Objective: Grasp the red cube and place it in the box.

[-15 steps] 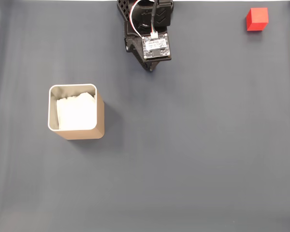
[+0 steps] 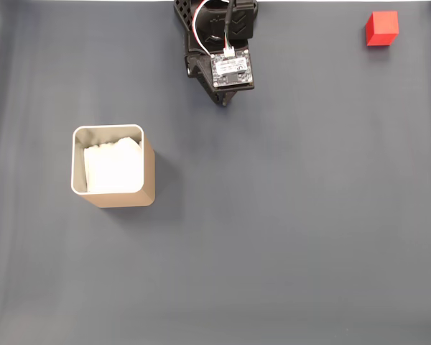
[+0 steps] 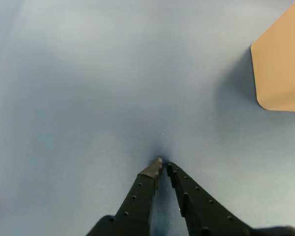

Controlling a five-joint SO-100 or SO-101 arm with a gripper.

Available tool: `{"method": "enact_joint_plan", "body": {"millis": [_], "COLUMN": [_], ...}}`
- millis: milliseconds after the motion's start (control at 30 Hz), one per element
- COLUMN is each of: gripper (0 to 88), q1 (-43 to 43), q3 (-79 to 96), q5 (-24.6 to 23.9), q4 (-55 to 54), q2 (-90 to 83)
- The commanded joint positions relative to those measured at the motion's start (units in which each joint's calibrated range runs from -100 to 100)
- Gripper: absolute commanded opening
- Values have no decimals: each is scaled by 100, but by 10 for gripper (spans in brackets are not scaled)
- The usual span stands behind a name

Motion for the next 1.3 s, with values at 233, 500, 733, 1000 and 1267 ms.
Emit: {"method": "enact_joint_plan", "body": {"millis": [233,500,733,1000,1267], "gripper": [43,43,43,37,31], "q1": [64,64,64,64,64], "q3": [64,64,64,64,64], "q5": [0,0,0,0,-68], "q4": [81,81,81,81,81], "q2": [9,9,9,9,9]}}
